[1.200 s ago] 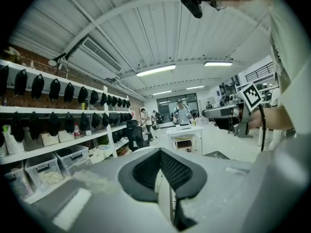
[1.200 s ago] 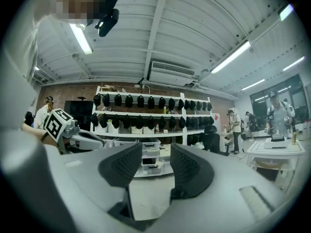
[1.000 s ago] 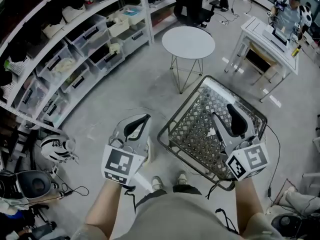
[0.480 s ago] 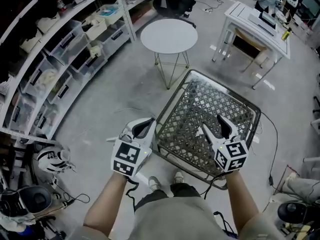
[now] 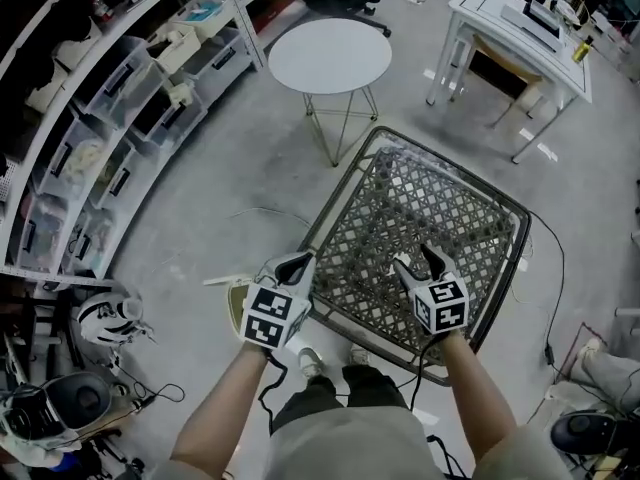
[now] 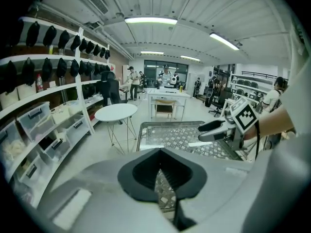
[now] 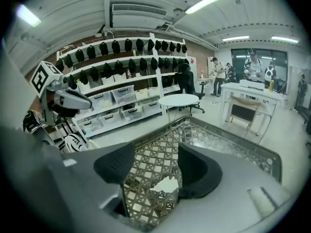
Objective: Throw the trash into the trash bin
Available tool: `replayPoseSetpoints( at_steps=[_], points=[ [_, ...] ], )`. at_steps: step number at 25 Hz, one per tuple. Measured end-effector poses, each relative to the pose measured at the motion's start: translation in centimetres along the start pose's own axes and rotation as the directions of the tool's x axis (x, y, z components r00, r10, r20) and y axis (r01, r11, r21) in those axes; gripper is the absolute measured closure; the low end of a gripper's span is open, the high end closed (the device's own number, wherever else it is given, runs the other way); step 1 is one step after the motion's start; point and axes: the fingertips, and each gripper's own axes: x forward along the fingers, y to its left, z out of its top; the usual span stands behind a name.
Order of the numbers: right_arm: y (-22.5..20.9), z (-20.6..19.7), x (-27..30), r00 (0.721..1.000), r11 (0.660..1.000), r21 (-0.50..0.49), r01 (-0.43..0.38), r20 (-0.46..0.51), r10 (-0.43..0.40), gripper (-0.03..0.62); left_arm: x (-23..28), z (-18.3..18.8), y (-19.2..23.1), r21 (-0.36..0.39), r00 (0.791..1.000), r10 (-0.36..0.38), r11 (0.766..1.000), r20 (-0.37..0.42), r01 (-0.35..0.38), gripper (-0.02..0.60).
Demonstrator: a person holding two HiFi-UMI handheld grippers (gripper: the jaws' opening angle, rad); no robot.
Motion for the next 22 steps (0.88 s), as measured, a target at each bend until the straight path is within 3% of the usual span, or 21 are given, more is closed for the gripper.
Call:
replayPoseSetpoints(
  at_steps=[6,13,19,22],
  points=[
    [-2.2,-5.5,4.1,0.991,1.0,0.021,0.016,-0.131,-0.013,0.309,2.1,-3.8,0.6,-0.051,0.998,0.002,0.999,-0.064,-0.006,0.578],
    [-2.2,-11.5,7.6,0.961,1.0,-0.029,-0.001,-0.277,-0.007,0.306,3.4,-8.8,0.0,-0.096,0.984,-0.049,0.995,-0.169,0.033,0.578],
    [-2.3,-13.9,9.2,0.938,0.999,-0.006,0.036,-0.345,-0.036,0.318,3.9,-11.4,0.1,-0.117,0.975,-0.065,0.992,-0.21,0.041,0.578],
    [-3.0,-14.1,9.1,0.941,0.996,0.01,0.086,-0.329,-0.078,0.366,3.7,-12.5,0.1,-0.143,0.973,-0.065,0.989,-0.222,0.033,0.578]
  ],
)
